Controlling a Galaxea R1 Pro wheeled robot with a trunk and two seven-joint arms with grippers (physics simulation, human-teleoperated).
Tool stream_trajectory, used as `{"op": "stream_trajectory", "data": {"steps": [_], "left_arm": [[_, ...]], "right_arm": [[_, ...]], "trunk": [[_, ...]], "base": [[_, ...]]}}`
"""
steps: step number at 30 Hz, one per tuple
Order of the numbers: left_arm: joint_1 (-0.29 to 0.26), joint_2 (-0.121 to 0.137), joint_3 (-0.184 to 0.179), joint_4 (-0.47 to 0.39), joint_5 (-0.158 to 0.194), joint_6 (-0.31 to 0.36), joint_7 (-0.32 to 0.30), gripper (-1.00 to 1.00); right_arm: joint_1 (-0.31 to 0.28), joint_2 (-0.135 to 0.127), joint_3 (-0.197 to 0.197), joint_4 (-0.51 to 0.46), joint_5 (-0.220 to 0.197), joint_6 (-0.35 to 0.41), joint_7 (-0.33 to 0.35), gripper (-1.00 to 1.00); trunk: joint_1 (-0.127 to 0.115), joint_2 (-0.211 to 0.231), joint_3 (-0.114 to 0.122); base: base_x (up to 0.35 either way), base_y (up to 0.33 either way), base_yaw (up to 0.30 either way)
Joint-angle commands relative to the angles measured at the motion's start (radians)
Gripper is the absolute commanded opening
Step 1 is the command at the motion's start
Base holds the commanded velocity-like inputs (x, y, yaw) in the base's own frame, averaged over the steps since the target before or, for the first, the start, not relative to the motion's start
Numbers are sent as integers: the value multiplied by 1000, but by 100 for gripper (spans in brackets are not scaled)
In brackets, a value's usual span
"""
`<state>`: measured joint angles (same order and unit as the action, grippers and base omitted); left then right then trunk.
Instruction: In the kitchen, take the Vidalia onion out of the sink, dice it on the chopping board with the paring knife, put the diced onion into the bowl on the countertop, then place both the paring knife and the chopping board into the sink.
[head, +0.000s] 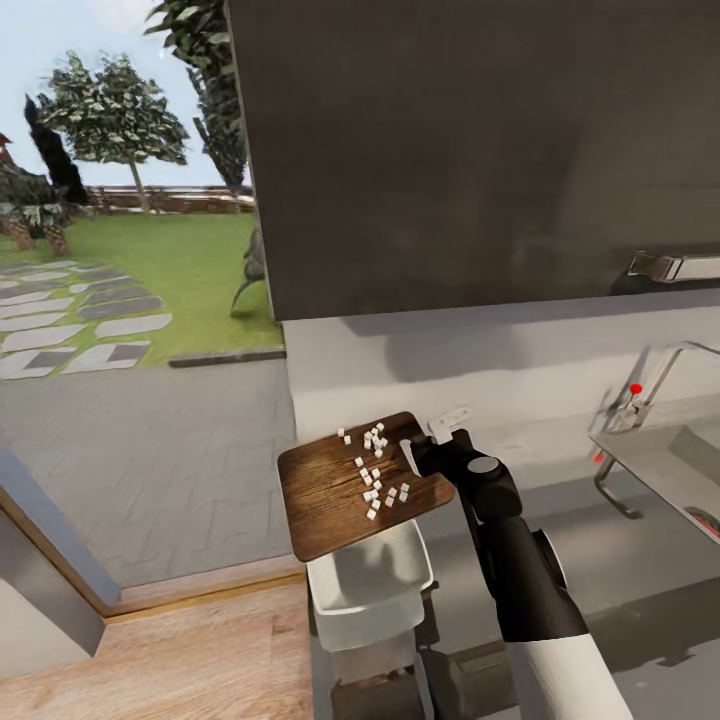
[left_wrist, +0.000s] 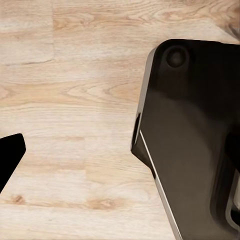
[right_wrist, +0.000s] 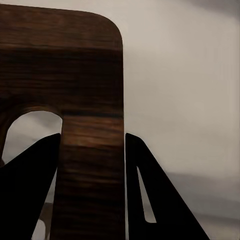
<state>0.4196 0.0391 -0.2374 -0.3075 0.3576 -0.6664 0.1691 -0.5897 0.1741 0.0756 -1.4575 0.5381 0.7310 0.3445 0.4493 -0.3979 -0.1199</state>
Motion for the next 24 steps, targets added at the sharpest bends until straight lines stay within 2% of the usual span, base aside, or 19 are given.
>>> {"op": "stream_trajectory", "data": {"steps": [1, 15, 18, 20, 24], "left_arm": [[0, 1, -9, -2, 4, -1, 8, 100], [0, 1, -9, -2, 4, -1, 8, 100], [0, 1, -9, -2, 4, -1, 8, 100], [1, 2, -9, -2, 4, -1, 8, 100], [1, 1, -9, -2, 4, -1, 8, 100]], "right_arm": [[-1, 0, 0, -1, 10, 4, 9, -100], [-1, 0, -8, -1, 1, 2, 17, -100], [-1, 0, -10, -1, -29, 1, 18, -100], [-1, -5, -11, -1, -63, 1, 18, -100], [-1, -7, -11, -1, -77, 0, 15, -100]], "trunk": [[1, -2, -2], [1, -2, -2], [1, -2, -2], [1, -2, -2], [1, -2, -2]], "base": [[0, 2, 0], [0, 0, 0], [0, 0, 0], [0, 0, 0], [0, 0, 0]]}}
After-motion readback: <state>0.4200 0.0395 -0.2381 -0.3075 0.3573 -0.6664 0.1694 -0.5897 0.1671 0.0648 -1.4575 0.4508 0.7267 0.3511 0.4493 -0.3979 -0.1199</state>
